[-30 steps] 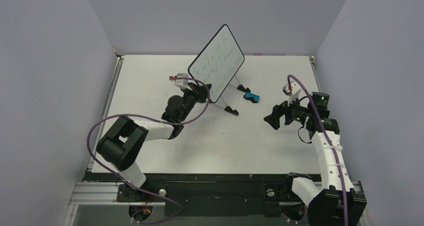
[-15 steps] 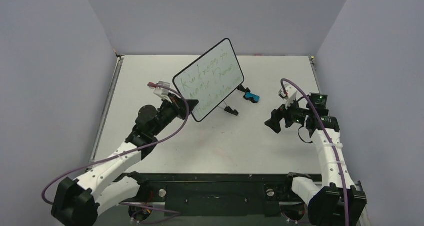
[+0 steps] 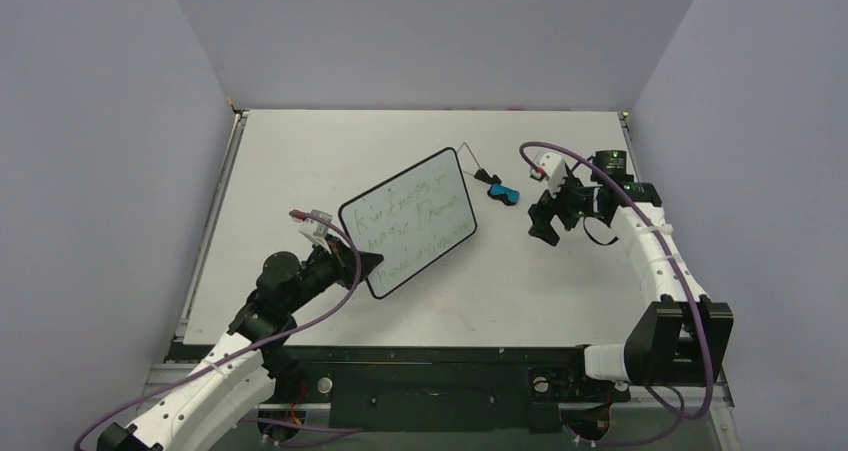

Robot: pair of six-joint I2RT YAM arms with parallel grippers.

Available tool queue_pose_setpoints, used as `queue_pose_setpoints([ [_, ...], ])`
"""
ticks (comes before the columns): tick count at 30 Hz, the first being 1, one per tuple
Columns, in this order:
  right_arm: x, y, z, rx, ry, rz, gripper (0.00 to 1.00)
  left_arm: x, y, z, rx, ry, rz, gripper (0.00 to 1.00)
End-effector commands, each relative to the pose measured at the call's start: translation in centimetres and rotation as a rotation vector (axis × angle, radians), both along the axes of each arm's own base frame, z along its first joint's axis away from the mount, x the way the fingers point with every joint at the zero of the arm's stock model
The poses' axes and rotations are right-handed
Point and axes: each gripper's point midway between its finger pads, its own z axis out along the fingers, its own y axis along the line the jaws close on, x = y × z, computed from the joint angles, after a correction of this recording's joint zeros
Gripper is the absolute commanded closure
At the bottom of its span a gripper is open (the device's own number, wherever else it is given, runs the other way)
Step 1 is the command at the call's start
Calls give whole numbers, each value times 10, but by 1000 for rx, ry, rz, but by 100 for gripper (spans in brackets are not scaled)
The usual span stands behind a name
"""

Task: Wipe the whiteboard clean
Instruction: Pick up the whiteboard from the whiteboard stand, then pick up the whiteboard eraser from the center of the board.

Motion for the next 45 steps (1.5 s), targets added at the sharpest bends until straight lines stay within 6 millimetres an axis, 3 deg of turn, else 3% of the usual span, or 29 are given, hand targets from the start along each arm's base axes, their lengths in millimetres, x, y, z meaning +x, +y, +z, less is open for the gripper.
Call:
queue_pose_setpoints([
  [1, 25, -6, -2, -58, 9, -13, 7, -11, -6, 31, -136, -97, -57, 100],
  [10, 77, -24, -9, -107, 59, -177, 12, -30, -3, -1, -120, -73, -105, 100],
  [16, 110, -20, -32, -166, 90, -170, 13, -32, -8, -9, -131, -72, -136, 100],
  [17, 117, -16, -29, -168, 78, -164, 13, -31, -9, -7, -131, -75, -140, 100],
  [24, 151, 25, -56, -156, 148, -109, 15, -28, -10, -15, -129, -41, -128, 100],
  [28, 159, 40, -76, -196, 180, -105, 18, -27, -5, -17, -118, -37, -102, 100],
  [33, 166, 37, -101, -253, 223, -151, 23, -28, -1, -14, -119, -54, -83, 100],
  [45, 166, 49, -121, -282, 256, -125, 42, -25, -5, -23, -100, -20, -95, 100],
])
